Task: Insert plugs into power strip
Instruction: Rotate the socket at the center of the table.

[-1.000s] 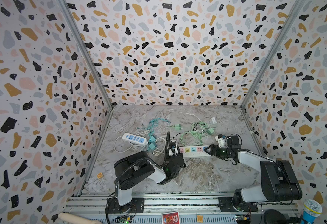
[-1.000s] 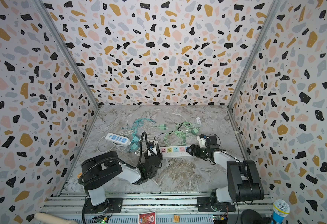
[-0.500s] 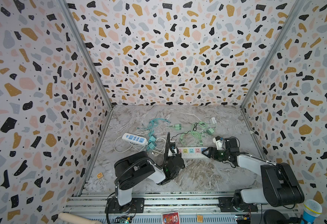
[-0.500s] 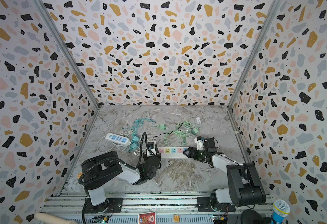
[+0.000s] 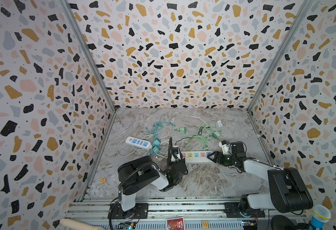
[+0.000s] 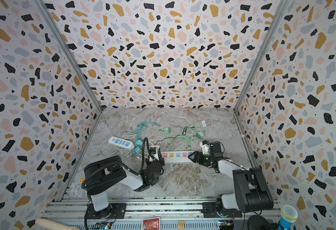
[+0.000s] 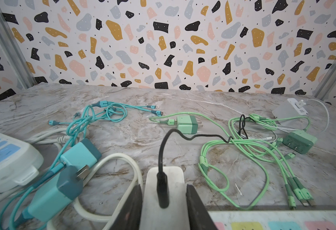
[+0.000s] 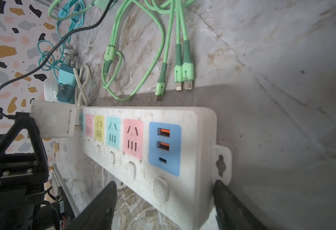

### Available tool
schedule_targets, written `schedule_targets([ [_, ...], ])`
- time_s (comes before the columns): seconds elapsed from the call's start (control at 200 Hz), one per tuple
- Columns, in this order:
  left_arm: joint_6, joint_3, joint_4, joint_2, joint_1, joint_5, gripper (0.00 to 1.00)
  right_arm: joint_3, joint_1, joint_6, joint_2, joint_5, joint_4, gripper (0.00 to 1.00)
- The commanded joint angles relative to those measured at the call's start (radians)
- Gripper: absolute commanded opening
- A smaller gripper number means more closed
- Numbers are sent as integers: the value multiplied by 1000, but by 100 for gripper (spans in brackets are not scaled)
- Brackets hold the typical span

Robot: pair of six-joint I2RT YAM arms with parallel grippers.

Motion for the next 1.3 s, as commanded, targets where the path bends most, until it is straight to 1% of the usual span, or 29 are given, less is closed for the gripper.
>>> schedule_targets([
  [0.0,-12,3,-15,26,-31,11,0,5,11,8,10,-94,35,76],
  [0.11,-33,8,-65,28,-40,-7,0,-4,17,16,-8,-111,35,76],
  [0.265,-77,-19,-90,15,-47,11,0,-16,18,15,-40,-121,23,76],
  [0.551,-105,5,-152,57,-49,-14,0,-6,22,13,-4,-134,41,76],
  [0.651,-150,-14,-151,70,-42,-10,0,0,23,13,-2,-132,41,76],
  [0.796,-170,-13,-168,79,-42,-5,0,7,23,15,-2,-132,41,77],
  [0.841,-180,-10,-184,74,-42,-18,11,9,21,16,-4,-128,39,78],
  [0.911,-177,-8,-188,65,-42,-39,31,23,19,11,-3,-119,29,78],
  [0.976,-168,-4,-190,58,-42,-50,41,45,7,2,5,-113,17,79],
  [1.061,-151,11,-199,51,-42,-69,49,84,-14,-14,17,-93,-10,81],
  [1.156,-127,25,-196,42,-43,-86,50,125,-38,-33,31,-61,-40,81],
  [1.236,-93,20,-158,32,-44,-87,55,155,-60,-50,45,-35,-67,81],
  [1.297,-82,23,-161,17,-42,-90,60,170,-79,-52,51,-19,-72,81],
])
